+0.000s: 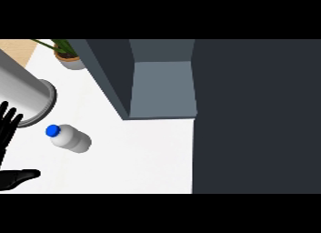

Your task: Pick up the bottled water, place it into the cabinet and close the cabinet

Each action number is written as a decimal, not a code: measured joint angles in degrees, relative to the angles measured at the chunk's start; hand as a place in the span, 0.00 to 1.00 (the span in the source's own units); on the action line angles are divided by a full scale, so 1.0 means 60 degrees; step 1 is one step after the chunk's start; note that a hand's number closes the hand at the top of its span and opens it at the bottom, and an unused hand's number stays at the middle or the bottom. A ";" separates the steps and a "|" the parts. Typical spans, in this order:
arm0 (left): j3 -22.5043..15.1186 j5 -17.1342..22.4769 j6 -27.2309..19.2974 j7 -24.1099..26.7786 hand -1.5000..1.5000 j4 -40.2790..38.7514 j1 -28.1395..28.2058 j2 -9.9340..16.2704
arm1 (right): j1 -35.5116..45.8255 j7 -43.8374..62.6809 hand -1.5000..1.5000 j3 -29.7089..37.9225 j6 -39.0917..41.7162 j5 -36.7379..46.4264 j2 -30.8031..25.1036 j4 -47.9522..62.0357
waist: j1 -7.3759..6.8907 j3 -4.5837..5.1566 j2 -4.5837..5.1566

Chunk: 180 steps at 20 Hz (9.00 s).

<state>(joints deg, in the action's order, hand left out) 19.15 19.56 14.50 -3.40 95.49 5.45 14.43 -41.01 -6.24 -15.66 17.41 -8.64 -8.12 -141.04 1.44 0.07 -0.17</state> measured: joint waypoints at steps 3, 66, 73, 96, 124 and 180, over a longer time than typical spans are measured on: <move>-0.0083 -0.0104 0.0143 0.0337 0.00 -0.1146 -0.0395 -0.0113 | -0.0355 -0.0337 0.00 0.0043 0.0117 0.0089 -0.0104 -0.0075 | 0.0026 0.0001 0.0009; -0.5015 -0.1369 -0.3447 0.8083 1.00 -0.8846 -0.3907 -0.2339 | -0.3136 -0.2874 0.00 -0.0745 -0.0074 0.0982 -0.1215 -0.0311 | -0.0044 -0.0017 -0.0034; -0.6775 -0.0152 -0.5458 0.5878 1.00 -0.7364 -0.4831 -0.2392 | -0.3226 -0.3051 0.00 -0.0498 -0.0064 0.0921 -0.1303 -0.0344 | 0.0006 -0.0010 -0.0004; -0.6862 0.1612 -0.9021 0.4395 1.00 -1.1552 -0.9809 -0.2397 | -0.3412 -0.3799 0.00 0.0851 0.0691 0.0514 -0.1462 -0.0136 | 0.0340 -0.0008 0.0190; -0.5513 0.2578 -0.7614 0.7035 1.00 -1.1993 -1.1199 -0.2395 | -0.3583 -0.4053 0.00 0.0764 0.1319 0.0352 -0.1519 -0.0127 | 0.0328 0.0006 0.0157; -0.8673 0.4846 -0.2486 0.9667 0.00 0.1406 0.3343 0.5621 | 0.0232 -0.0901 1.00 -0.3095 0.1018 0.1670 -0.3086 -0.0412 | -0.1166 0.0088 0.0103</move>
<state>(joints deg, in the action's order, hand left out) -32.89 48.64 -0.42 54.60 103.93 25.50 48.16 -39.62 -11.64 -34.23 23.52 1.38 -26.63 -143.51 -5.56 0.60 0.44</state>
